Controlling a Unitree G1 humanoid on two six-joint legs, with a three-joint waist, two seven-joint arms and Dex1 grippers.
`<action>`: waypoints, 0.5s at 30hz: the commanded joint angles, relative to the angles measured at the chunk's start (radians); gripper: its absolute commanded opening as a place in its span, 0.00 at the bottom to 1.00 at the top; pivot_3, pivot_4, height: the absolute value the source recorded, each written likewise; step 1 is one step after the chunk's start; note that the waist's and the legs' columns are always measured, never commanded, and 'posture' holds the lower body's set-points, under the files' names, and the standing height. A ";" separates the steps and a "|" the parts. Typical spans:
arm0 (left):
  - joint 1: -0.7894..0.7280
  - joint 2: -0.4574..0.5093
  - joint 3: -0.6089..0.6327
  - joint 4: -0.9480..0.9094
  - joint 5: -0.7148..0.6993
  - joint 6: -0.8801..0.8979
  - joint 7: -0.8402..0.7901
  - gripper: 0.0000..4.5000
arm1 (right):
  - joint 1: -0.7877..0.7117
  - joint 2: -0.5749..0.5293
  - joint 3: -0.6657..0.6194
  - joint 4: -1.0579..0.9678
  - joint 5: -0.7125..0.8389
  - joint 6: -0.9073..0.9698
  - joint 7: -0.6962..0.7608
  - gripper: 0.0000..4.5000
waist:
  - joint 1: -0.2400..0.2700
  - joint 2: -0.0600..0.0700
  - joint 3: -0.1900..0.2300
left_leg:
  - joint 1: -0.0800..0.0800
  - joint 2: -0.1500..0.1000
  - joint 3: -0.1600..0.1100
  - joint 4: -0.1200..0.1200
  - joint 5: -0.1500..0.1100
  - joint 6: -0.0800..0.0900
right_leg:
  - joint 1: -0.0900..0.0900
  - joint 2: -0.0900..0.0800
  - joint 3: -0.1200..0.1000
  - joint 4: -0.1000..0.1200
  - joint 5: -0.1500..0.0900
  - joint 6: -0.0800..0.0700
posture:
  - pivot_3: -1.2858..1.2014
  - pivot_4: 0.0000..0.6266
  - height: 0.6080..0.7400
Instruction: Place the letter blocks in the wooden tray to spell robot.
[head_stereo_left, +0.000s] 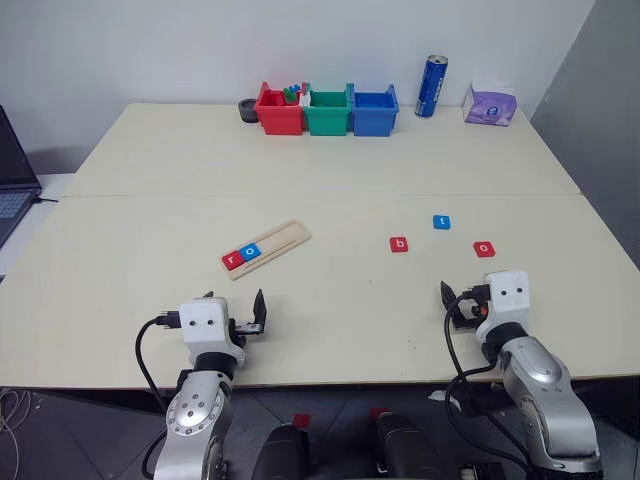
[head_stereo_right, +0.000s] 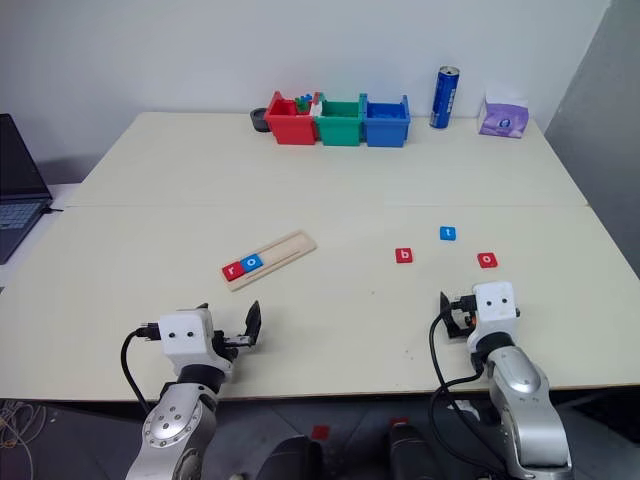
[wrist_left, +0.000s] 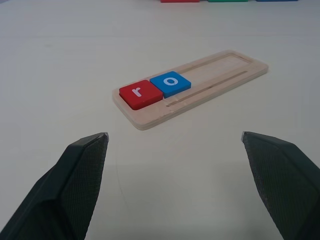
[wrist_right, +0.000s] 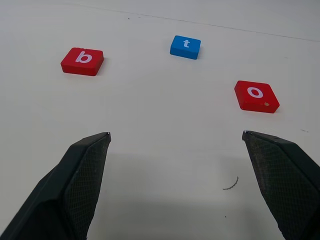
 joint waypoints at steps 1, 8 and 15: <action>0.006 -0.004 0.011 -0.055 0.009 -0.020 0.013 1.00 | -0.004 -0.004 0.002 -0.045 0.008 -0.028 0.007 1.00 | 0.000 0.000 0.000 | 0.000 0.000 0.000 0.000 0.000 0.000 | 0.000 0.000 0.000 0.000 0.000 0.000 | 0.52 0.24 1.00; 0.013 -0.010 0.017 -0.065 0.008 -0.024 0.022 1.00 | -0.002 -0.003 0.004 -0.051 0.009 -0.025 0.007 1.00 | 0.000 0.000 0.000 | 0.000 0.000 0.000 0.000 0.000 0.000 | 0.000 0.000 0.000 0.000 0.000 0.000 | 0.52 0.24 1.00; 0.020 -0.015 0.018 -0.074 0.005 -0.020 0.024 1.00 | -0.002 -0.003 0.006 -0.051 0.010 -0.023 0.006 1.00 | 0.000 0.000 0.000 | 0.000 0.000 0.000 0.000 0.000 0.000 | 0.000 0.000 0.000 0.000 0.000 0.000 | 0.52 0.24 1.00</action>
